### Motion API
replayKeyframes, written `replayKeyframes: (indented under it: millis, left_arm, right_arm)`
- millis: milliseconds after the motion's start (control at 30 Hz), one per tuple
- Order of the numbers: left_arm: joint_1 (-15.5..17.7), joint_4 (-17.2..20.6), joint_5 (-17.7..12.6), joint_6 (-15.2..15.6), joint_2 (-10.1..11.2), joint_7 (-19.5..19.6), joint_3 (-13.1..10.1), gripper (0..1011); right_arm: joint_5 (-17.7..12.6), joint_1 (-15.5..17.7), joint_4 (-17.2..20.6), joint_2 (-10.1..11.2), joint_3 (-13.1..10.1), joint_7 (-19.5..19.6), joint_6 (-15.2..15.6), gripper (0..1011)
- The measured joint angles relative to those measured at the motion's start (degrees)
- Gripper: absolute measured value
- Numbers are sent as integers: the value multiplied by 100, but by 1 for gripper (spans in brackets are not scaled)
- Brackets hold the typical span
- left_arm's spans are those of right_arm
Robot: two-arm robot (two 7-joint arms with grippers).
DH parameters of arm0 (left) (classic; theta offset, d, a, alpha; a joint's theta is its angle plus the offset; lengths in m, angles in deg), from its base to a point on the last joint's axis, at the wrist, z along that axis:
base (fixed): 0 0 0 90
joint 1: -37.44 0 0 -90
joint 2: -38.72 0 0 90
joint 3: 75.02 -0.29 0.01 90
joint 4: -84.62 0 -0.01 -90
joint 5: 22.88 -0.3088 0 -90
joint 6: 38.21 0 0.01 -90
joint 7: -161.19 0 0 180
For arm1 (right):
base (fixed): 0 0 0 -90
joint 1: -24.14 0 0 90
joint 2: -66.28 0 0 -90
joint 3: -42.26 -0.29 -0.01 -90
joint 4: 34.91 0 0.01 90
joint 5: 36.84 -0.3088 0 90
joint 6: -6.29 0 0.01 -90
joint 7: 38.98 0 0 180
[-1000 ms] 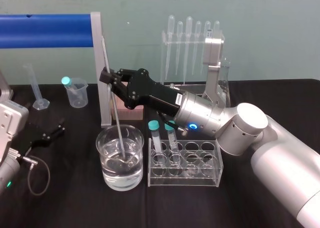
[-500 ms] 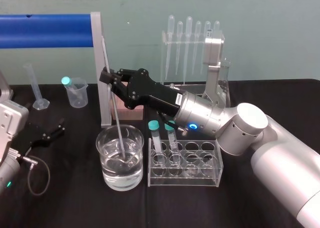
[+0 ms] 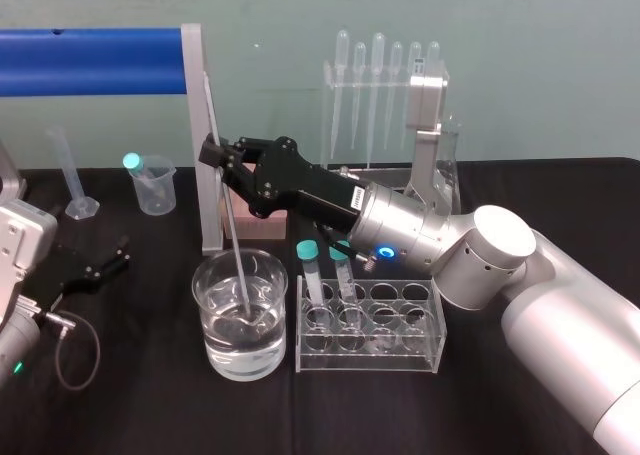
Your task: Hold the thermometer with one hand and immerse one end into the beaker, then reinsert it into the test tube rack.
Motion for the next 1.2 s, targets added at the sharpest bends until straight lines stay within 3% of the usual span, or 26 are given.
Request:
replayKeyframes:
  millis: [967, 1200]
  left_arm:
    - [0, 0, 0, 0, 0, 0, 0, 1008]
    - [0, 0, 0, 0, 0, 0, 0, 1008]
  right_arm:
    - [0, 0, 0, 0, -1, 0, 0, 56]
    - [-124, -16, 47, -11, -82, -196, 15, 56]
